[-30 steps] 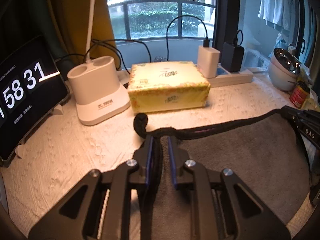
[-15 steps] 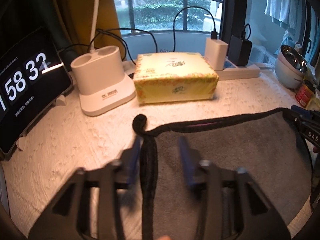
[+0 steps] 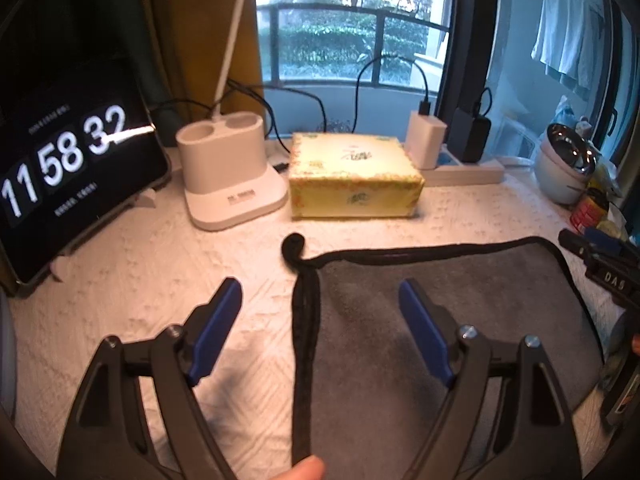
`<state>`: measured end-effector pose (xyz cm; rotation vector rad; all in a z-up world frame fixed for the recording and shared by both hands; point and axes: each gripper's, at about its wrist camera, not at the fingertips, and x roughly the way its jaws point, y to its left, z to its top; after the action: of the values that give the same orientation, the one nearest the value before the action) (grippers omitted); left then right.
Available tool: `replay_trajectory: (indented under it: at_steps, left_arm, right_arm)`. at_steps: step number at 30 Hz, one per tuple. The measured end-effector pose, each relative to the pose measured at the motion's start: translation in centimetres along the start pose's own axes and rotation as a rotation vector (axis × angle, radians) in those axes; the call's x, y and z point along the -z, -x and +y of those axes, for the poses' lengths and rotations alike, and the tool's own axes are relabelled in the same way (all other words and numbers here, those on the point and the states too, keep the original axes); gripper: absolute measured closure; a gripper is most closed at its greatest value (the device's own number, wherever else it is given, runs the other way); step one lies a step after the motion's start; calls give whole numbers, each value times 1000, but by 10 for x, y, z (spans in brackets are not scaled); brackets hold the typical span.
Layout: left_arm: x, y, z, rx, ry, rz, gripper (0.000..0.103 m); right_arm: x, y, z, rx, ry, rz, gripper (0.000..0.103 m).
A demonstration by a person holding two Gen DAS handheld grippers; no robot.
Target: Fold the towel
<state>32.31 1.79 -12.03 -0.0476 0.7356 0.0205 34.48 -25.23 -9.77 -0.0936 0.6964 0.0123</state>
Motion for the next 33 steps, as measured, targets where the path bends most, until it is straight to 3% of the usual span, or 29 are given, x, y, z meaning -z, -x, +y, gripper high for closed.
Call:
replay_trajectory:
  at_steps: [10,33]
  left_arm:
    - [14,35,-5,7,-13,-32,21]
    - [49,164,2,8,32,-102,21]
  right_arm:
    - [8,45,9,-17,10,-37,33]
    - [51,161,17,-109,26,-123,33]
